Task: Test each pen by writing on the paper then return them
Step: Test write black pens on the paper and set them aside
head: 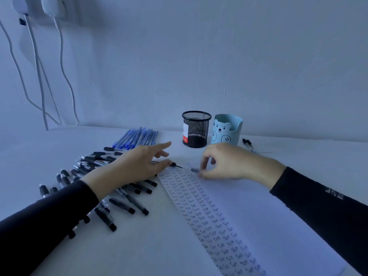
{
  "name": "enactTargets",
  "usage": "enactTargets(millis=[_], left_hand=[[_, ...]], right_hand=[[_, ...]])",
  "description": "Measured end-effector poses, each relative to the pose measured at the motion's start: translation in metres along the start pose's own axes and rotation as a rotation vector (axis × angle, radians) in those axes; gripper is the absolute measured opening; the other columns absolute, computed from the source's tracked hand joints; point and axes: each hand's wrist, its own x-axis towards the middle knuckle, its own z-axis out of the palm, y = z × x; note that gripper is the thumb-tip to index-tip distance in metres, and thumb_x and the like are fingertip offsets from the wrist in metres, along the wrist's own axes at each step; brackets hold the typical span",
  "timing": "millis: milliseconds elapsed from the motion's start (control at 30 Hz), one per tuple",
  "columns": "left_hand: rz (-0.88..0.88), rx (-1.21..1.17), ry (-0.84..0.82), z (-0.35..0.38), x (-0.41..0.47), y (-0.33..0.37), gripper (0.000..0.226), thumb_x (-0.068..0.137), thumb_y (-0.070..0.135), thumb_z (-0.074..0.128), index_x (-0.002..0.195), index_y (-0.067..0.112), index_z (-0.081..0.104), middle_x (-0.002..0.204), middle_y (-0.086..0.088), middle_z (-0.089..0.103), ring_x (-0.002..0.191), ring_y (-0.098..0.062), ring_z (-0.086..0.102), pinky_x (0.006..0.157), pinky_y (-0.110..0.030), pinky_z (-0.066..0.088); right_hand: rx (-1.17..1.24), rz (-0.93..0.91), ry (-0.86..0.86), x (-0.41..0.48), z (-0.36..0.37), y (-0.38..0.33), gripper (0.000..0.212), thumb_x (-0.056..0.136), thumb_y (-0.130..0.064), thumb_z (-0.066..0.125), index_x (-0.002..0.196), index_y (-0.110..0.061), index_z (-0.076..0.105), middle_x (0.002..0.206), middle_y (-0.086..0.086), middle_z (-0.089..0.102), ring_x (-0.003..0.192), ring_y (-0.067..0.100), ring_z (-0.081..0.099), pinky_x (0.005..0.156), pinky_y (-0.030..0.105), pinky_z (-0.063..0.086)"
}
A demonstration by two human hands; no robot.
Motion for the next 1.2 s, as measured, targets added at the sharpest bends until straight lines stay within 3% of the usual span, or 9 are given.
enactTargets(millis=[100,233,367,467,567,700,900,1000,1200], left_hand=[[-0.01,0.022,-0.023,0.004,0.0,0.001,0.064,0.092,0.058,0.047,0.15,0.038,0.027,0.133,0.025,0.053,0.08,0.017,0.051,0.086,-0.014,0.043],[0.008,0.111,-0.135,0.007,0.003,-0.004,0.074,0.082,0.077,0.034,0.144,0.037,0.042,0.145,0.023,0.041,0.128,0.004,0.04,0.112,-0.029,0.032],[0.014,0.1,-0.179,0.005,0.004,-0.004,0.079,0.071,0.085,0.035,0.138,0.046,0.046,0.149,0.023,0.036,0.135,0.0,0.035,0.116,-0.034,0.028],[0.024,0.091,-0.188,0.004,0.004,-0.003,0.072,0.072,0.083,0.037,0.135,0.05,0.047,0.149,0.021,0.037,0.135,0.0,0.035,0.115,-0.034,0.029],[0.021,0.077,-0.192,0.003,0.004,-0.001,0.066,0.075,0.079,0.04,0.134,0.05,0.048,0.149,0.021,0.037,0.136,-0.001,0.035,0.115,-0.031,0.027],[0.015,0.088,-0.212,0.002,0.003,0.001,0.067,0.073,0.083,0.036,0.133,0.055,0.045,0.151,0.021,0.035,0.138,-0.001,0.031,0.116,-0.033,0.024],[0.046,0.224,-0.331,-0.001,0.0,0.005,0.058,0.082,0.075,0.024,0.139,0.063,0.026,0.157,0.022,0.017,0.146,-0.006,0.013,0.12,-0.036,0.008],[0.043,0.213,-0.33,0.0,0.0,0.004,0.057,0.081,0.076,0.024,0.137,0.064,0.026,0.157,0.023,0.018,0.146,-0.005,0.014,0.119,-0.036,0.008],[0.044,0.208,-0.321,0.0,0.0,0.003,0.059,0.079,0.077,0.024,0.137,0.064,0.028,0.156,0.025,0.019,0.146,-0.005,0.014,0.118,-0.036,0.009]], right_hand=[[0.406,0.041,0.107,0.01,-0.02,0.015,0.016,0.086,-0.031,0.072,0.092,-0.017,0.067,0.1,-0.005,0.071,0.082,0.009,0.064,0.067,0.022,0.051],[1.08,0.015,0.173,0.01,-0.037,0.026,0.015,0.094,-0.02,0.063,0.099,-0.008,0.057,0.099,0.012,0.074,0.089,0.021,0.07,0.077,0.03,0.056],[1.408,0.057,0.121,0.009,-0.031,0.022,0.016,0.1,-0.035,0.05,0.106,-0.02,0.051,0.075,0.0,0.056,0.059,0.017,0.059,0.054,0.025,0.05],[1.432,0.169,0.023,0.011,-0.024,0.016,0.038,0.097,-0.057,0.043,0.103,-0.024,0.061,0.058,-0.006,0.029,0.045,0.009,0.016,0.041,0.02,0.015],[1.541,0.242,-0.062,0.011,-0.02,0.01,0.056,0.09,-0.063,0.041,0.079,-0.016,0.068,0.043,-0.009,0.016,0.04,0.01,0.007,0.043,0.02,0.007],[1.65,0.27,-0.021,0.011,-0.023,0.006,0.047,0.084,-0.054,0.039,0.066,-0.015,0.058,0.043,-0.008,0.016,0.034,0.009,0.01,0.04,0.017,0.009],[1.662,0.12,0.164,0.02,-0.013,0.005,0.033,0.098,-0.047,0.047,0.1,-0.019,0.063,0.053,-0.009,0.037,0.034,0.002,0.022,0.034,0.015,0.019],[1.701,0.113,0.024,0.021,-0.007,0.015,0.054,0.104,-0.049,0.027,0.109,-0.012,0.065,0.063,0.003,0.064,0.048,0.014,0.057,0.045,0.019,0.043],[1.457,0.17,-0.091,0.02,-0.002,0.025,0.07,0.1,-0.061,0.022,0.112,-0.009,0.068,0.07,0.009,0.07,0.054,0.014,0.063,0.047,0.022,0.048]])
